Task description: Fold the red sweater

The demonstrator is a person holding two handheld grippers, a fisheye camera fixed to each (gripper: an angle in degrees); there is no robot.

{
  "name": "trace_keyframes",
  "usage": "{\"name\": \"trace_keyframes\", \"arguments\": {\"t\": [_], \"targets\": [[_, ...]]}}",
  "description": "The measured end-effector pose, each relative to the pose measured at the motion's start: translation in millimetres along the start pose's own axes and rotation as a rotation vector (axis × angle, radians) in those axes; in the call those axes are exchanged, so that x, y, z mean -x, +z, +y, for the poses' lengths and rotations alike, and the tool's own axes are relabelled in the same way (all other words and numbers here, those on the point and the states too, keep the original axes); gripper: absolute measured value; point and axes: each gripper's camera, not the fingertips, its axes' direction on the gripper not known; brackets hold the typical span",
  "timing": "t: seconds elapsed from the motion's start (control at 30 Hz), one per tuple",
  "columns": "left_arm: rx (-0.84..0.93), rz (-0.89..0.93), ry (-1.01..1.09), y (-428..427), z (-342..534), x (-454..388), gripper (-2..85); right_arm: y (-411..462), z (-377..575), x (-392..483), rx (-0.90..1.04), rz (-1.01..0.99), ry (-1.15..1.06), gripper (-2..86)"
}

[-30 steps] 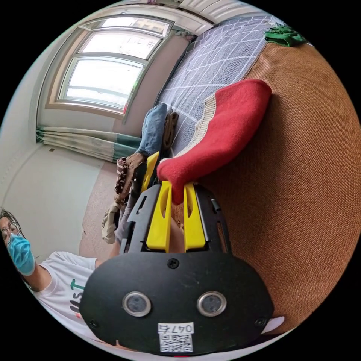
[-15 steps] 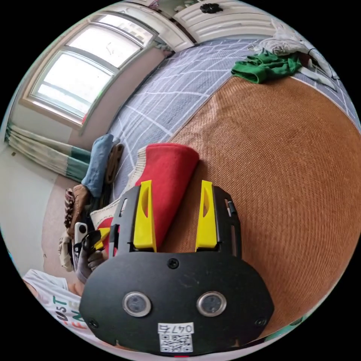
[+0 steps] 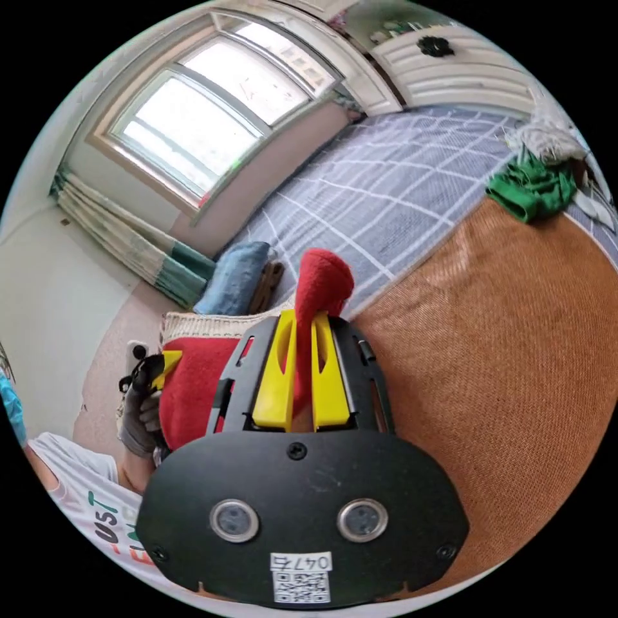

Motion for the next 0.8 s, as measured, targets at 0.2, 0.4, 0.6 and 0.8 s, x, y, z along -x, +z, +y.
{"name": "trace_keyframes", "arguments": {"t": [0.2,0.4,0.6,0.8], "targets": [[-0.020,-0.090,0.233,-212.7,-200.5,-44.9,7.0,-10.1,-24.3,134.5,-0.271,-0.175,-0.083,0.4],[0.046,-0.463,0.314,-386.5,-405.1,-63.9,7.4,75.4,-42.0,240.5,-0.353,-0.269,-0.065,1.8],[-0.009,-0.916,-0.048,-499.2,-485.1,104.9,16.3,212.0,1.5,250.0,0.078,-0.282,-0.023,9.7],[-0.246,-0.799,0.144,-605.7,-411.7,72.1,12.8,133.8,81.8,202.1,0.059,-0.255,-0.140,4.9]]}}
